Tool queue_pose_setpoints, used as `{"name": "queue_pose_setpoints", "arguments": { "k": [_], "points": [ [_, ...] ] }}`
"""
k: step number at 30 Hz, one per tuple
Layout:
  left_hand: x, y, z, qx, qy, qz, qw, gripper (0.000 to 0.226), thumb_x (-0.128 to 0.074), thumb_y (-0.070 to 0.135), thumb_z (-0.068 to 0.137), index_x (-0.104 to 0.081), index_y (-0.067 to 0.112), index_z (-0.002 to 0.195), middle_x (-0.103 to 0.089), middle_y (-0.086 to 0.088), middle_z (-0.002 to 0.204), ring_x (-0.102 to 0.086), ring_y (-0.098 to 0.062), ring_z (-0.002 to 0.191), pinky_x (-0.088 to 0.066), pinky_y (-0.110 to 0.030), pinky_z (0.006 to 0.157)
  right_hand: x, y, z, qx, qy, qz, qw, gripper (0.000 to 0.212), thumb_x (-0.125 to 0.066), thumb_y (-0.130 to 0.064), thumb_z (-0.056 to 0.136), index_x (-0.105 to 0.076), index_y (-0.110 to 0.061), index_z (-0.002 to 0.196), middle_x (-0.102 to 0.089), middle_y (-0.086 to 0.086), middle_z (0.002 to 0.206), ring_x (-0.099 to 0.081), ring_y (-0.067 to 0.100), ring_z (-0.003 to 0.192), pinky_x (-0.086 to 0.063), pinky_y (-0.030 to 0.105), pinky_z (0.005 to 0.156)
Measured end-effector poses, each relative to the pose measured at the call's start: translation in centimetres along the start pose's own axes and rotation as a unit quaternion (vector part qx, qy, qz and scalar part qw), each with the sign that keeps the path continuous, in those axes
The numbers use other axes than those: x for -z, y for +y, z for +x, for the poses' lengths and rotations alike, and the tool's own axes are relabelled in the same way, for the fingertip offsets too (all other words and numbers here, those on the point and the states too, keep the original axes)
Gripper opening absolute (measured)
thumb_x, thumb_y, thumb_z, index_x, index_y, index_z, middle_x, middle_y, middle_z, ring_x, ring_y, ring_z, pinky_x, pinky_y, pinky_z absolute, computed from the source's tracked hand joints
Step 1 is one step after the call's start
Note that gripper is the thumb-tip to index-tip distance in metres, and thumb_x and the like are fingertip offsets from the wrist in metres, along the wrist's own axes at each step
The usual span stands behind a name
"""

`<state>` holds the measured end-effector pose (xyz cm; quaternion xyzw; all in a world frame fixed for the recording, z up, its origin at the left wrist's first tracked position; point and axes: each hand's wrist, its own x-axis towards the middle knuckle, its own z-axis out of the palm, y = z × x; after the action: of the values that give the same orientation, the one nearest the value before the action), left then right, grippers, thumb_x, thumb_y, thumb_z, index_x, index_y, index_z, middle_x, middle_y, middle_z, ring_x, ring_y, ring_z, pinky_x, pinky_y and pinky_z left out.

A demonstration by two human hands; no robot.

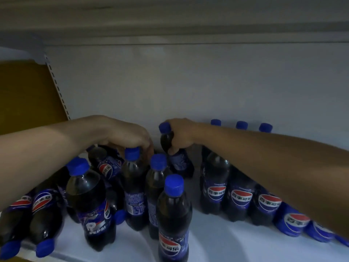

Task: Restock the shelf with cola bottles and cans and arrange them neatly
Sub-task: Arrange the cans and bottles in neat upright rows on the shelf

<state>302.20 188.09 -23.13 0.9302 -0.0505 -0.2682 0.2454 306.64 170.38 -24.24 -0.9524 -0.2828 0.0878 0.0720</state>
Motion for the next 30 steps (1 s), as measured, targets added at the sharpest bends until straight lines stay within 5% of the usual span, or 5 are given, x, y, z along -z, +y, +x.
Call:
{"name": "queue_pose_setpoints", "arguments": {
  "k": [5,8,13,19,30],
  "points": [
    [1.2,0.8,1.2,0.008,0.081,0.013,0.997,0.085,-0.087,0.043,0.072,-0.037,0.032,0.140,-0.063,-0.001,0.128,-0.066,-0.020,0.108,-0.059,-0.043,0.090,5.1,0.7,-3.2,0.020,0.082,0.144,0.986,0.066,-0.085,-0.029,0.079,-0.050,-0.020,0.134,-0.058,0.001,0.128,-0.058,0.019,0.107,-0.054,0.031,0.088],
    [0.8,2.7,2.4,-0.105,0.158,-0.132,0.973,0.114,-0.095,0.051,0.052,-0.024,0.044,0.141,-0.056,0.006,0.133,-0.061,-0.012,0.115,-0.058,-0.042,0.094,7.8,1.5,-4.3,0.019,0.118,0.285,0.951,0.040,-0.086,-0.033,0.078,-0.060,-0.025,0.108,-0.067,-0.003,0.107,-0.067,0.016,0.095,-0.059,0.033,0.076],
    [1.1,5.4,3.5,-0.235,0.229,-0.152,0.932,0.081,-0.089,0.027,0.072,-0.045,0.031,0.140,-0.063,0.019,0.121,-0.064,0.008,0.103,-0.054,-0.013,0.084,9.3,2.8,-3.4,0.039,0.190,0.266,0.944,0.051,-0.077,-0.054,0.081,-0.060,-0.025,0.119,-0.066,-0.006,0.107,-0.065,0.011,0.092,-0.059,0.029,0.070],
    [1.2,3.9,3.7,-0.271,0.082,-0.247,0.927,0.084,-0.080,0.007,0.076,-0.038,0.025,0.147,-0.064,-0.002,0.133,-0.062,-0.019,0.123,-0.051,-0.040,0.105,13.9,3.6,-4.0,0.211,0.137,0.035,0.967,0.015,-0.068,-0.028,0.095,-0.067,-0.024,0.110,-0.062,-0.007,0.106,-0.060,-0.001,0.069,-0.050,0.018,0.062],
    [1.7,6.6,3.4,-0.248,0.149,-0.342,0.894,0.063,-0.080,0.033,0.070,-0.061,0.024,0.129,-0.071,0.002,0.123,-0.065,-0.018,0.115,-0.055,-0.037,0.090,12.3,2.9,-0.2,0.079,0.287,-0.012,0.955,0.042,-0.054,-0.040,0.097,-0.046,-0.015,0.064,-0.046,0.002,0.060,-0.047,0.019,0.058,-0.041,0.036,0.060]
  ]
}}
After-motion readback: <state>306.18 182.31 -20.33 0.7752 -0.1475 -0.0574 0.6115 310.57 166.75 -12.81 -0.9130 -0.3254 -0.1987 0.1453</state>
